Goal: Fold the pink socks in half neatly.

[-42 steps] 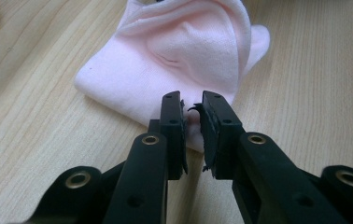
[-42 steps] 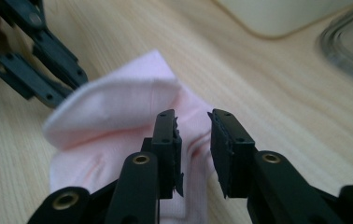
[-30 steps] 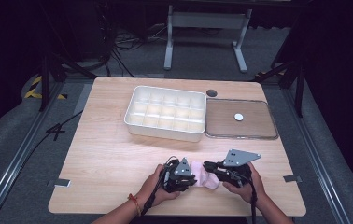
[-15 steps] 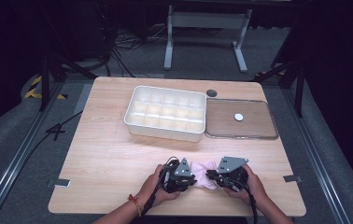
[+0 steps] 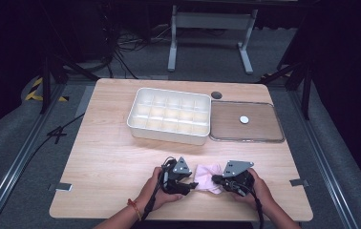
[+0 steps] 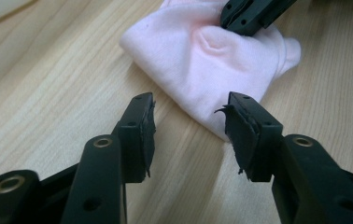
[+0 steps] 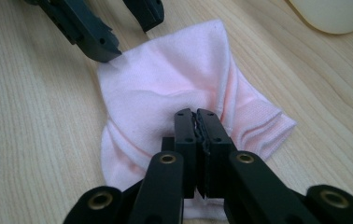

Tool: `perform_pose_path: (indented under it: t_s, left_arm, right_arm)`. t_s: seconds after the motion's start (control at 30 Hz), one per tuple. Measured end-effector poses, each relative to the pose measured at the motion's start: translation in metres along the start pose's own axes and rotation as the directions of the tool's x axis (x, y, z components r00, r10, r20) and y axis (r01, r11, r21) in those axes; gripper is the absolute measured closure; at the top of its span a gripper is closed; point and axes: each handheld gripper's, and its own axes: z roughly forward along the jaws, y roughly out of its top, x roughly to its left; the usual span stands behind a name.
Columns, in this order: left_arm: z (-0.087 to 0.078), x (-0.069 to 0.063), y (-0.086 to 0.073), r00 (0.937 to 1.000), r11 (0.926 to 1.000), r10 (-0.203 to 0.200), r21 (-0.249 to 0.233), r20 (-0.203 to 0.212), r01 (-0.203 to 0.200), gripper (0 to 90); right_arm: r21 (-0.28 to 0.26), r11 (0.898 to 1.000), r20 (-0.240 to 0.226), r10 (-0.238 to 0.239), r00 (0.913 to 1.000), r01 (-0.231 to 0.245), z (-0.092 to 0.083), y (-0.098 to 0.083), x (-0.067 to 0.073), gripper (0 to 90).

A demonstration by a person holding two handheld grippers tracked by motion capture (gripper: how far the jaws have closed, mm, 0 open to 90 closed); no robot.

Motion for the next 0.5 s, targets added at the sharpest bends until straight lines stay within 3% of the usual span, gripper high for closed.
perform_pose_path:
  t_s: [0.13,0.2,0.4,0.5]
  left_arm:
    - [0.002,-0.003,0.003,0.9998,0.9998,0.014,0.013,-0.01,-0.014,48.9]
    - [0.003,-0.003,0.003,0.9999,0.9999,-0.013,0.009,-0.007,0.013,47.9]
    - [0.005,0.002,0.005,0.9997,0.9999,0.007,0.013,-0.024,-0.007,48.7]
    - [0.003,0.009,0.006,0.999,0.9997,-0.015,0.017,-0.042,0.016,51.8]
  right_arm:
    - [-0.006,1.0,-0.002,0.001,1.0,-0.001,0.001,0.0,0.0,88.3]
    - [-0.008,1.0,0.001,0.0,1.0,0.0,0.001,0.0,0.0,88.9]
    - [-0.007,1.0,0.018,-0.009,0.9998,0.009,0.003,0.002,0.004,89.4]
    - [0.0,1.0,0.024,-0.022,0.9995,0.022,0.002,0.003,0.006,89.5]
